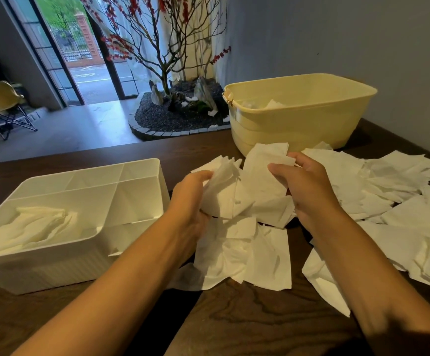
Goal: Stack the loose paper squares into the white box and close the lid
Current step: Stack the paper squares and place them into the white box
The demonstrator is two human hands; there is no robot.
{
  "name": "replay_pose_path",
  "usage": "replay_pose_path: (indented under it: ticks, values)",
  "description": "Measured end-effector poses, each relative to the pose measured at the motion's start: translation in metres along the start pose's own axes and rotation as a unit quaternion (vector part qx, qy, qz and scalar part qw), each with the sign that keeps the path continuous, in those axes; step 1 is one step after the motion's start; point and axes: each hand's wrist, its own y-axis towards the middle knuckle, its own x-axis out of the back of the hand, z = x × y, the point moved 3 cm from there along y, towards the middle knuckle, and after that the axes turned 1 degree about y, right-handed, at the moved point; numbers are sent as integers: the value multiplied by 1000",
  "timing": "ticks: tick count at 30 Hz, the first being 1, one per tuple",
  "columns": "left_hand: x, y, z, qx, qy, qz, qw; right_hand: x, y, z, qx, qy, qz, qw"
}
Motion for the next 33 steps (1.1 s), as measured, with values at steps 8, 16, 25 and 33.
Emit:
replay_pose_path:
  ticks: [8, 16, 25, 33]
  values:
    - [11, 0, 10, -120, 204, 26, 971, -3, -3, -2, 65, -114, -2, 991]
    - [19, 20, 12, -197, 346, -71, 915, -5, -1, -1, 79, -132, 17, 988]
    - [18, 26, 15, -120, 363, -74, 921, -8, -3, -3, 92, -137, 43, 985]
    - [10, 18, 12, -30, 30, -19, 999, -3, -2, 1, 37, 22, 50, 998]
